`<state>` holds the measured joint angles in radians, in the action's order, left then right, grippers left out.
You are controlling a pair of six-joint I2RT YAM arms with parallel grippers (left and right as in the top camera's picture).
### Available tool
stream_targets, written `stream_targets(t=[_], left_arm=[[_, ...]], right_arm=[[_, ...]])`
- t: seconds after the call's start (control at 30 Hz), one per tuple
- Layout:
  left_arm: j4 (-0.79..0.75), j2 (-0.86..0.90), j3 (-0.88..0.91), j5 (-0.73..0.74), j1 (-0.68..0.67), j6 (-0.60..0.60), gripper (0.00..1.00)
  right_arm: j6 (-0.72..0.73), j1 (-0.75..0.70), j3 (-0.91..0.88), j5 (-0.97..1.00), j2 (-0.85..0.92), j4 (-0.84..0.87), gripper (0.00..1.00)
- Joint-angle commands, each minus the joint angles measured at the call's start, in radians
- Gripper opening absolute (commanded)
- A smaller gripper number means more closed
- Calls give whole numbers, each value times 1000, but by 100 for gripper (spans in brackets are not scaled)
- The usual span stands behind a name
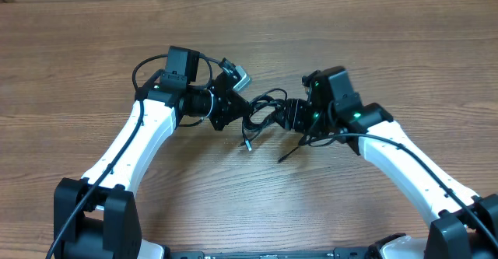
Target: Untangle cables
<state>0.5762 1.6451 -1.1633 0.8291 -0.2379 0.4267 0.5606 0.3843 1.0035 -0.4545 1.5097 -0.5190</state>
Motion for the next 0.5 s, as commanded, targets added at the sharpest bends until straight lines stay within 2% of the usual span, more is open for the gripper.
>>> stream_targets(t=[0.0,0.1,0.23,0.3,0.47], left_arm=[[-34,7,5,-47,2,-173,5],[-65,34,5,-70,2,-274,5],[-94,77,5,-69,2,-381,4],[-101,93,5,-31,1,-368,4],[-98,100,5,122,2,-222,4]], right_arm=[[-6,-2,35,-135,-28,-1,51],[47,17,35,-90,-27,-19,35],[93,61,30,20,-26,-18,34],[122,90,30,86,-26,-18,34],[183,164,30,263,-16,-18,34]])
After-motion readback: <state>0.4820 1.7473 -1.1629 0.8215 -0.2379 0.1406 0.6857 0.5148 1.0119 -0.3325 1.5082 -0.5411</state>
